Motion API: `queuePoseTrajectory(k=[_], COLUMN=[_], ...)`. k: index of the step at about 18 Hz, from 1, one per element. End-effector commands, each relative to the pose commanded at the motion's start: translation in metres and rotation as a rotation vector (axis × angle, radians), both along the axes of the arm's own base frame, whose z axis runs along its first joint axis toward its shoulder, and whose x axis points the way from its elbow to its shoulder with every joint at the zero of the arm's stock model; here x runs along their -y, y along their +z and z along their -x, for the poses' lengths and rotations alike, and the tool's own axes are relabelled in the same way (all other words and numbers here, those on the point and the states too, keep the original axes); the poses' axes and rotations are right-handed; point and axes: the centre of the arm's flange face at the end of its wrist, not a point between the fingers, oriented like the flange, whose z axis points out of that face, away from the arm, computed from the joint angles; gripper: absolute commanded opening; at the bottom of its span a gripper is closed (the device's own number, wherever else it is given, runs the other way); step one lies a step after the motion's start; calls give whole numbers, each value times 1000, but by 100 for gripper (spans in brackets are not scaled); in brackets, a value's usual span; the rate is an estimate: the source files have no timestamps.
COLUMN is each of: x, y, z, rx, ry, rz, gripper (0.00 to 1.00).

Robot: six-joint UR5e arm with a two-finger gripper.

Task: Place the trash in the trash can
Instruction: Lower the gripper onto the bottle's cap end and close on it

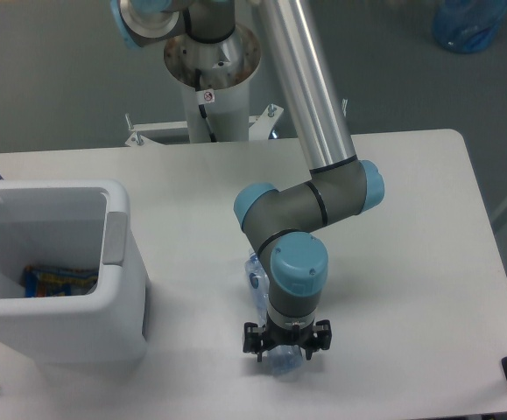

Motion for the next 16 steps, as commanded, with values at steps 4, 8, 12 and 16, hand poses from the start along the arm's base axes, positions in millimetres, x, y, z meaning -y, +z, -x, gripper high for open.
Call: queuePoseTrajectory(k=[4,8,12,16], x=[1,1,1,1], y=[-1,-2,2,3], z=[-1,-1,-1,-1], rx=[1,2,-2,-4], ry=[-4,-6,-9,-11], rz=[2,3,1,-1], gripper=[70,67,65,63])
